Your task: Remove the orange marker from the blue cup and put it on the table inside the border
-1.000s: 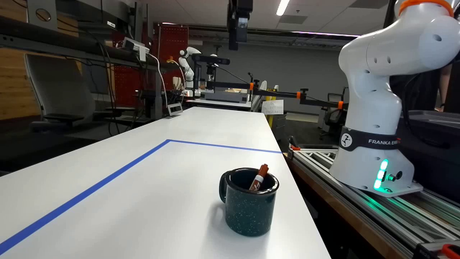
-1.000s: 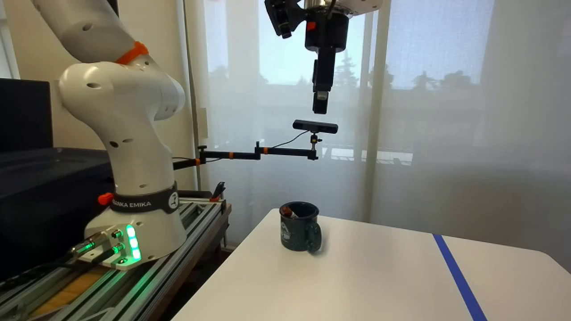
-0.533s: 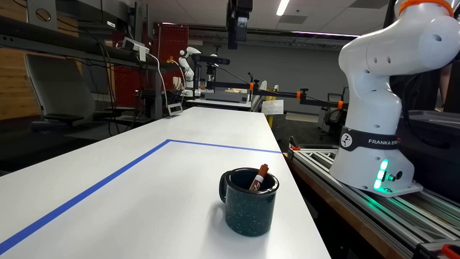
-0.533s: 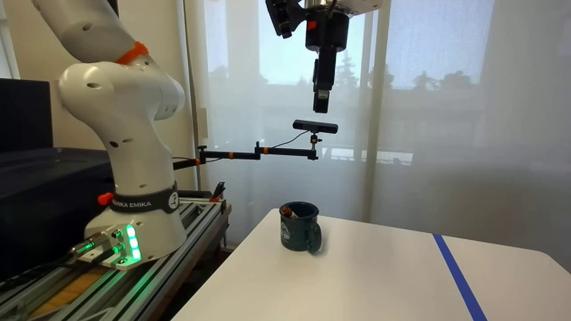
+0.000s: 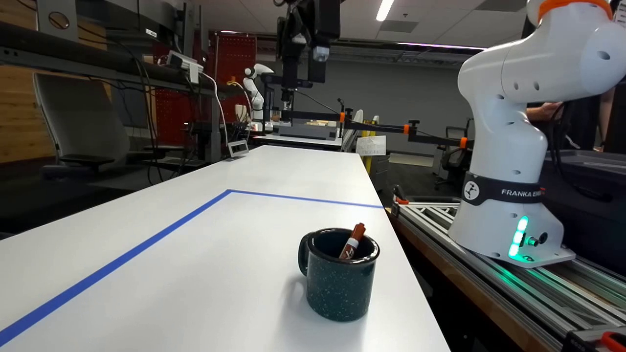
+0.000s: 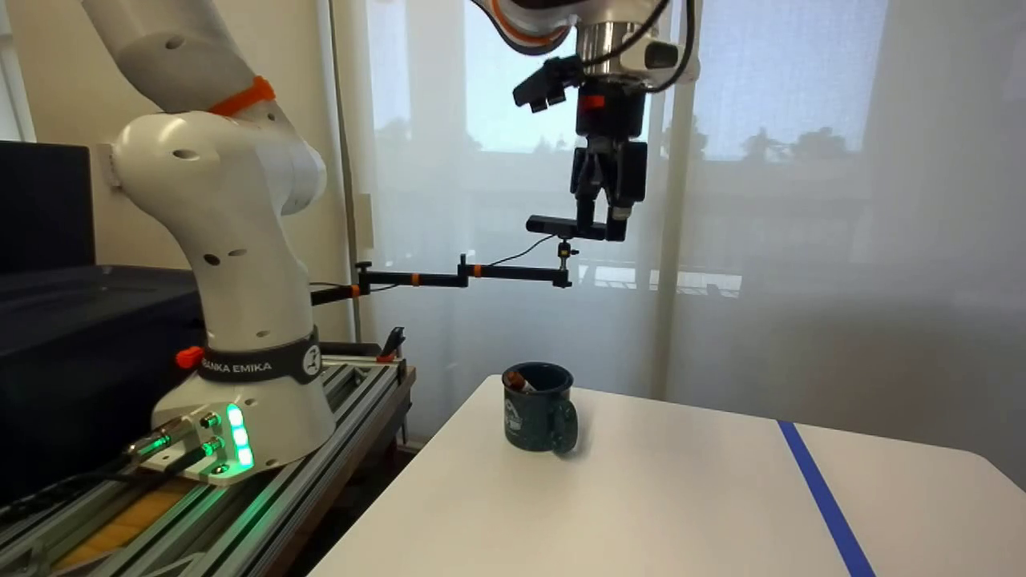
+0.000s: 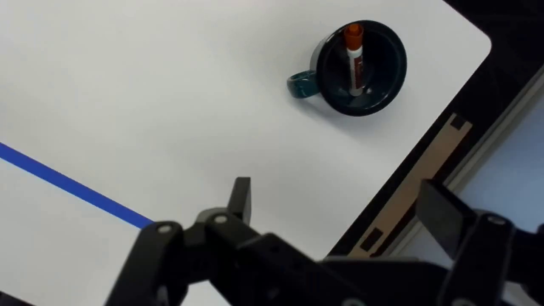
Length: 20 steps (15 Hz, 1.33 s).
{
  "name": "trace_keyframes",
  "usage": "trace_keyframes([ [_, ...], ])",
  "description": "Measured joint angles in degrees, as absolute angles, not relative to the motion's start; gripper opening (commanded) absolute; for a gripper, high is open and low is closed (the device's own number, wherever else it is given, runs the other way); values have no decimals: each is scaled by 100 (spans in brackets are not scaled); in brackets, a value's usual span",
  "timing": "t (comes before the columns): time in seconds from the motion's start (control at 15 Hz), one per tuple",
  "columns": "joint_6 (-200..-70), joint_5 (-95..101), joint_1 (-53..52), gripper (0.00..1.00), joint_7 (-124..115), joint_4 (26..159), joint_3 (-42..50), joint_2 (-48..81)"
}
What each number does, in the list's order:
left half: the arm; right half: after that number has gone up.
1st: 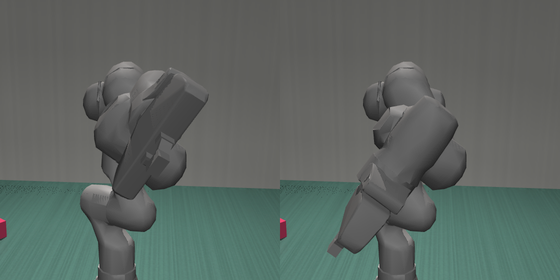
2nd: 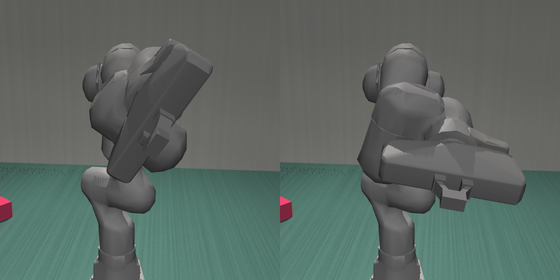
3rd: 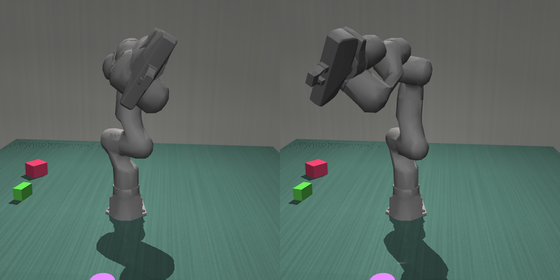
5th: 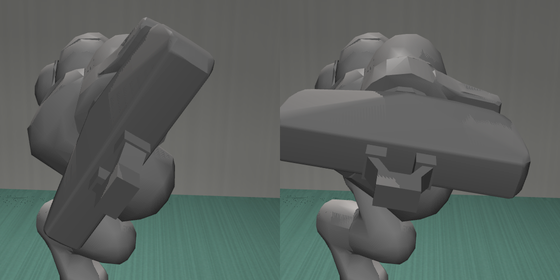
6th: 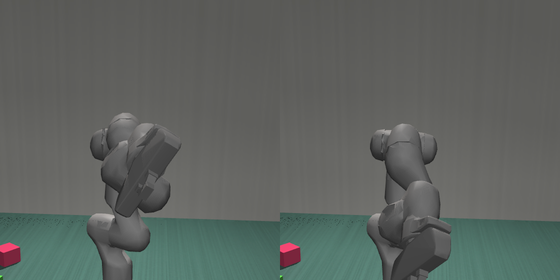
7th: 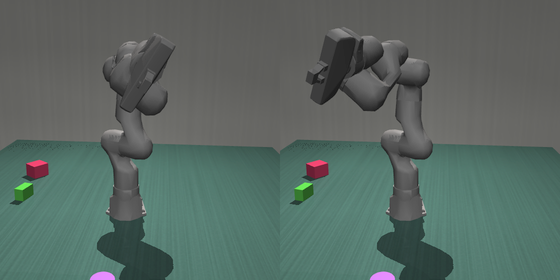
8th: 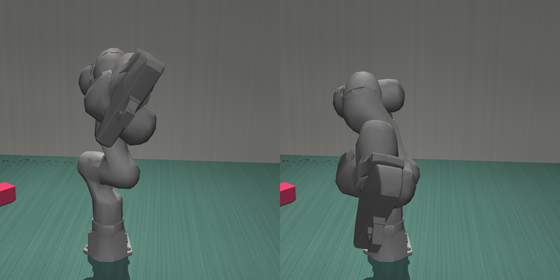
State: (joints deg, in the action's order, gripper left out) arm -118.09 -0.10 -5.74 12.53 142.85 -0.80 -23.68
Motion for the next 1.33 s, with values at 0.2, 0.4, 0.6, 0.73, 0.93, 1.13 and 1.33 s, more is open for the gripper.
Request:
trace_keyframes([
  [0.2,-11900,-427,-995,100,1719,14300,-136,-1982],
  [0.4,-11892,-472,-1053,100,1783,14293,-152,-1891],
  [0.6,-11840,-456,-1045,100,1889,14248,-147,-1851],
  [0.73,-11737,-457,-1053,100,2040,14243,-157,-1783],
  [0.93,-11522,-461,-1064,100,2333,14242,-183,-1614],
  [1.13,-11322,-461,-1070,100,2545,14242,-226,-1406],
  [1.33,-11323,-401,-1072,100,2626,14244,-318,-1178],
])
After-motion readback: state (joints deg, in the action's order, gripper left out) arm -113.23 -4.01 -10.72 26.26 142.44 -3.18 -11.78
